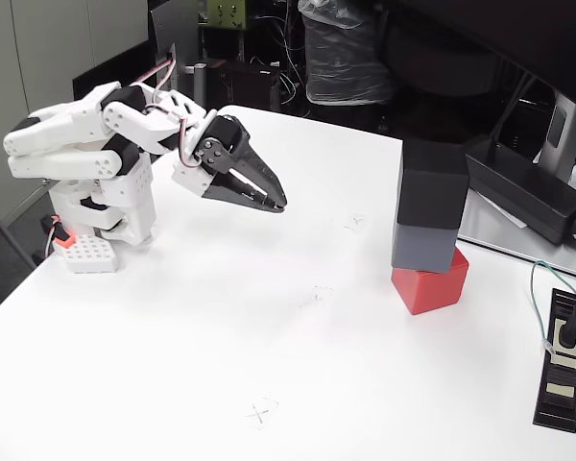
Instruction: Stack the three blocks in an ordered color.
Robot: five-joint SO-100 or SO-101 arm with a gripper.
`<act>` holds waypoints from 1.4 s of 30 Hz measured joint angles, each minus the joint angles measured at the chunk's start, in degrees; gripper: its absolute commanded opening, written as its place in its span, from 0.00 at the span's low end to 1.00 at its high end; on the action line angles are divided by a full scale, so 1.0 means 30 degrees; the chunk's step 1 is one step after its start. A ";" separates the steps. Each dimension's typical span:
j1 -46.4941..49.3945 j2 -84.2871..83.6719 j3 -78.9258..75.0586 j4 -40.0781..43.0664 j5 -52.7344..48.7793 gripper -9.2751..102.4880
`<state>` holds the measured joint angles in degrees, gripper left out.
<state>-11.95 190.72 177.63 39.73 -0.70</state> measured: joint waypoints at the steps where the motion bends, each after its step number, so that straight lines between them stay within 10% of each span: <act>1: 0.0000 0.0000 0.0000 0.0059 0.0000 0.08; 42: 0.0234 0.0000 0.0000 0.0000 0.2314 0.08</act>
<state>-11.25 190.72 177.63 39.73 6.24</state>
